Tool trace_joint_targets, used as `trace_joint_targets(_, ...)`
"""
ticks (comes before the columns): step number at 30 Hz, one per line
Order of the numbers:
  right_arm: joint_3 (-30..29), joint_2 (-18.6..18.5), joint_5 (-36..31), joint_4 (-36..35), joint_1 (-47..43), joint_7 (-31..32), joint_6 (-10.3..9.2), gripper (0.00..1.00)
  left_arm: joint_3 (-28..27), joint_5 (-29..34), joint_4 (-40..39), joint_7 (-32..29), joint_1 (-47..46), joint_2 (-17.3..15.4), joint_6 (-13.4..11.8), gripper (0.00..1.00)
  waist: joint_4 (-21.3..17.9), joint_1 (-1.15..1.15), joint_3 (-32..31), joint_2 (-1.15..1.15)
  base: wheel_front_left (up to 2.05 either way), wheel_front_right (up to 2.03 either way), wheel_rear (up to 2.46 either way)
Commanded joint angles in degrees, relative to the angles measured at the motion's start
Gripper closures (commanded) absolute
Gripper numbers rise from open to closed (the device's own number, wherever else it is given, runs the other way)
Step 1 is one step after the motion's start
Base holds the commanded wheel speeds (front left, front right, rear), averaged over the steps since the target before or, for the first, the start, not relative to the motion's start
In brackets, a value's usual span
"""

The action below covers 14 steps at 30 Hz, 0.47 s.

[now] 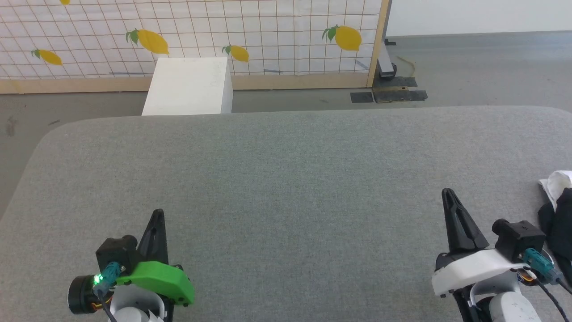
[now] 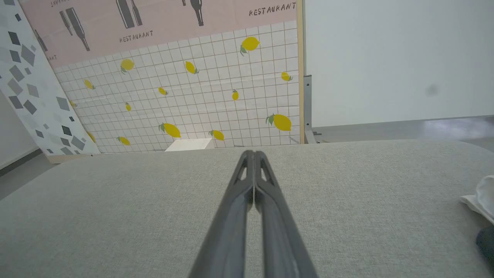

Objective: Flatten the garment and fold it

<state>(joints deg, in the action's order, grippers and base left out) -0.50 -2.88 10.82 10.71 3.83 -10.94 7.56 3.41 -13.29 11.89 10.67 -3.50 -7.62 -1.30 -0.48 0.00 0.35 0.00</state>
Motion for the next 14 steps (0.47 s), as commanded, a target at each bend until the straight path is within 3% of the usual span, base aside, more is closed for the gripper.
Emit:
trace_joint_targets(1,0.1,0.0,-0.6,-0.5,-0.7,0.4,-0.02,1.0,-0.2,0.6,-0.6,-0.3,0.9,0.3,0.2,1.0,0.0,0.0,0.0,0.0,0.0,0.0,0.0)
trace_joint_targets(14,0.1,0.0,-2.0,-2.0,-1.2,1.9,-0.03,1.0,-0.7,2.4,-2.2,-1.8,1.3,0.9,0.4,1.0,0.1,0.0,-0.1,0.0,0.0,0.0,0.0)
